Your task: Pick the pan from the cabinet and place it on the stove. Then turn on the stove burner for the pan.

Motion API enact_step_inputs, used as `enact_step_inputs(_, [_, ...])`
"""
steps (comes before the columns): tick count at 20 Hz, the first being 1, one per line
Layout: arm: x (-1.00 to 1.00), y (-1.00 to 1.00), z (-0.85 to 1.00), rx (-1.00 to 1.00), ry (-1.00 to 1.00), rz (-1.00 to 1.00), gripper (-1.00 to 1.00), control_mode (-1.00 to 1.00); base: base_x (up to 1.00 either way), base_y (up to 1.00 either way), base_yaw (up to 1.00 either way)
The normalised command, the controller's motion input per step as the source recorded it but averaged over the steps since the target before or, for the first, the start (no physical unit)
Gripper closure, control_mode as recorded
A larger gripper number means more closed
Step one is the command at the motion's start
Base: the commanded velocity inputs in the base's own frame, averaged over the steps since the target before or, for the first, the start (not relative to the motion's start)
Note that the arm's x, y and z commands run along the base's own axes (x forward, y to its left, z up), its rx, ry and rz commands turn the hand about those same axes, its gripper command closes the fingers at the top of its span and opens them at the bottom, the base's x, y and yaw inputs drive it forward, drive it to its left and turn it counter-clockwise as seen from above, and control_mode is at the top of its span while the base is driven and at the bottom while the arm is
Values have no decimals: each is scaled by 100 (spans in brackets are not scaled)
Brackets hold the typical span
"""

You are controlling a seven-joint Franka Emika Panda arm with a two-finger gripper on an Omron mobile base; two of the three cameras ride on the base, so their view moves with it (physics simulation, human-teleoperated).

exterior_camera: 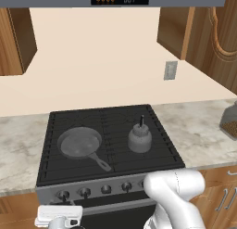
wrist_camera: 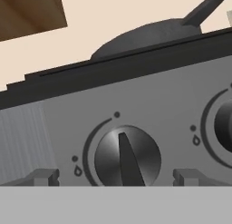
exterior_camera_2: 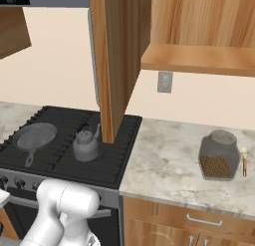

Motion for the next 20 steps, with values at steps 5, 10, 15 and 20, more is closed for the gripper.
enact_step_inputs(5, [0,0,6,0,0,0,-100,-100,0,0,0])
enact_step_inputs(10, [0,0,6,0,0,0,-100,-100,0,0,0])
enact_step_inputs(15, [3,0,0,0,0,0,-100,-100,0,0,0])
enact_step_inputs(20, [11,-1,0,0,0,0,-100,-100,0,0,0])
